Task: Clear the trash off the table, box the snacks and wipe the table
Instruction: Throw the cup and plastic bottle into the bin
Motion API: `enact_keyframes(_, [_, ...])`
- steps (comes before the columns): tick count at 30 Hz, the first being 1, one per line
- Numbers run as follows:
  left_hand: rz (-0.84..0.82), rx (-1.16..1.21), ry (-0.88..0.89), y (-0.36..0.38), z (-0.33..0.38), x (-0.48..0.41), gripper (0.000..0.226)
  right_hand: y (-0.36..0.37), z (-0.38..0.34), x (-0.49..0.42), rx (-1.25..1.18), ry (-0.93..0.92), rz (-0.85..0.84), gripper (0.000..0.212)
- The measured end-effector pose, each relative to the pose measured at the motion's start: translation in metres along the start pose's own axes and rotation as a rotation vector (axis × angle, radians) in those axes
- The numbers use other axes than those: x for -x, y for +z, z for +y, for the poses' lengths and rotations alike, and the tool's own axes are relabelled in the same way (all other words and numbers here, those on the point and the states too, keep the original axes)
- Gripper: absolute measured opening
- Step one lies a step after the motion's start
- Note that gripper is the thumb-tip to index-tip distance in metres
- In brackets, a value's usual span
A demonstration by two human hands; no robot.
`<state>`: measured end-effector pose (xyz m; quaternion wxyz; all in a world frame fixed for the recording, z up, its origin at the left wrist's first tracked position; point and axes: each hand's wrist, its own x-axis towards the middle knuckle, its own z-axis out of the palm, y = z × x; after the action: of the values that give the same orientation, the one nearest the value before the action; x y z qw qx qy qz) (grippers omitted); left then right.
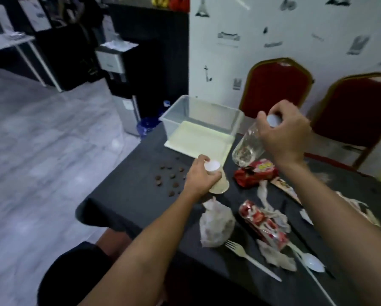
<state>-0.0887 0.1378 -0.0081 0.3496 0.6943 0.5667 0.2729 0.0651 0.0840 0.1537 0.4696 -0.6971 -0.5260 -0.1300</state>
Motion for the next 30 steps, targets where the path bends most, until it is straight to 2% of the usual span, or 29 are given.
enact_keyframes(4, [0.282, 0.11, -0.059, -0.069, -0.047, 0.019, 0.051, 0.048, -0.075, -0.001, -0.172, -0.058, 0.007, 0.024])
enact_keyframes(8, [0.722, 0.235, -0.118, -0.142, -0.113, 0.06, 0.06, 0.097, -0.139, 0.02, -0.333, -0.111, -0.109, 0.025])
enact_keyframes(12, [1.174, 0.314, -0.385, -0.199, -0.173, 0.107, 0.066, 0.142, -0.19, 0.06, -0.425, -0.148, -0.292, 0.029])
enact_keyframes(14, [1.289, 0.299, -0.544, -0.215, -0.2, 0.135, 0.057, 0.161, -0.212, 0.086, -0.486, -0.186, -0.375, 0.03])
enact_keyframes(16, [1.294, 0.269, -0.671, -0.224, -0.227, 0.165, 0.052, 0.177, -0.237, 0.115, -0.52, -0.22, -0.485, 0.033])
enact_keyframes(20, [1.143, 0.239, -0.953, -0.225, -0.275, 0.216, 0.048, 0.204, -0.277, 0.176, -0.488, -0.314, -0.845, 0.037])
enact_keyframes(25, [1.002, 0.297, -1.17, -0.221, -0.342, 0.245, 0.052, 0.267, -0.306, 0.267, -0.351, -0.441, -1.253, 0.034])
enact_keyframes(28, [0.858, 0.363, -1.22, -0.215, -0.4, 0.248, 0.065, 0.324, -0.296, 0.343, -0.21, -0.385, -1.508, 0.031])
enact_keyframes(30, [0.753, 0.37, -1.241, -0.207, -0.441, 0.247, 0.061, 0.359, -0.28, 0.392, -0.12, -0.307, -1.6, 0.028])
